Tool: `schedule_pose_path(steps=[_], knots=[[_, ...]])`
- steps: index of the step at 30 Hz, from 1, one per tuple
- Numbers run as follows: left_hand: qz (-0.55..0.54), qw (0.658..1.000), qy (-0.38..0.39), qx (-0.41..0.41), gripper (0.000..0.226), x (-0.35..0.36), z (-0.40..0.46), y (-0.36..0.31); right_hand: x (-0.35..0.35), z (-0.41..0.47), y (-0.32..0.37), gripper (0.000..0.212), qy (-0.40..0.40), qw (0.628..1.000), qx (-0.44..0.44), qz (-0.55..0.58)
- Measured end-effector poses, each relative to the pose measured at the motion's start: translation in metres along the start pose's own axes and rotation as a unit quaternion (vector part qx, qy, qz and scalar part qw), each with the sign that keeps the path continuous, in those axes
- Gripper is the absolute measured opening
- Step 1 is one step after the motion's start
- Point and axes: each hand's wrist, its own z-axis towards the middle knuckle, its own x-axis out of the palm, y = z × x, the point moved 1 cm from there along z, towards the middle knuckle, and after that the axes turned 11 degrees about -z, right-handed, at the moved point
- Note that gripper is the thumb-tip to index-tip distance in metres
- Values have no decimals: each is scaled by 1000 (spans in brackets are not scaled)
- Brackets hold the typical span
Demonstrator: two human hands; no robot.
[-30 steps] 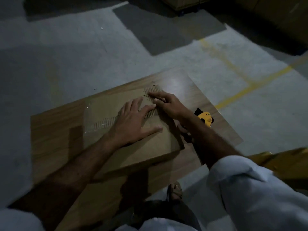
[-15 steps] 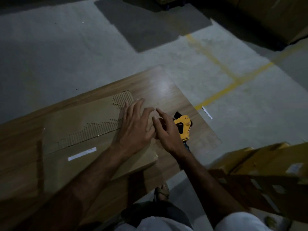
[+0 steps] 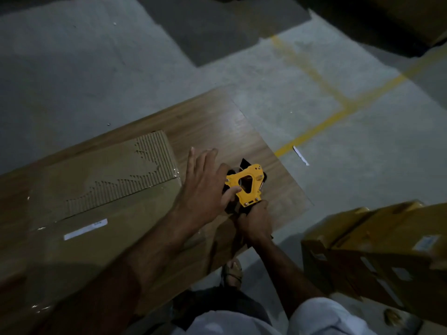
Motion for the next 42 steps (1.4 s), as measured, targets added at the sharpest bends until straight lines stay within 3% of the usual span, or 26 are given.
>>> schedule_pose_path(steps=[2,5,9,14,20,24,27,34,42], knots=[[-38,999,-37,-5,52,-9,1,5,-2,3,3,44,1,1000,-19,20],[-82,988,-125,-26,41,-28,4,27,-14,6,7,19,-39,995,-89,34],[-80,971,-181,-133,46,-56,11,80,-38,4,32,18,-15,973,-192,128],[-59,969,-60,-232,75,-69,11,137,-72,-9,91,16,57,947,-229,216],[-78,968,-43,-234,81,-79,4,156,-95,-24,159,13,235,886,-231,325],[-234,945,-37,-227,72,-89,-4,172,-94,-29,183,16,254,878,-222,339],[-359,908,-32,-212,82,-93,-5,178,-91,-34,196,18,267,872,-221,346],[-440,877,-19,-192,88,-97,10,194,-84,-47,221,22,275,875,-259,304],[-542,822,-24,-173,72,-85,25,216,-79,-49,230,23,276,892,-261,244]])
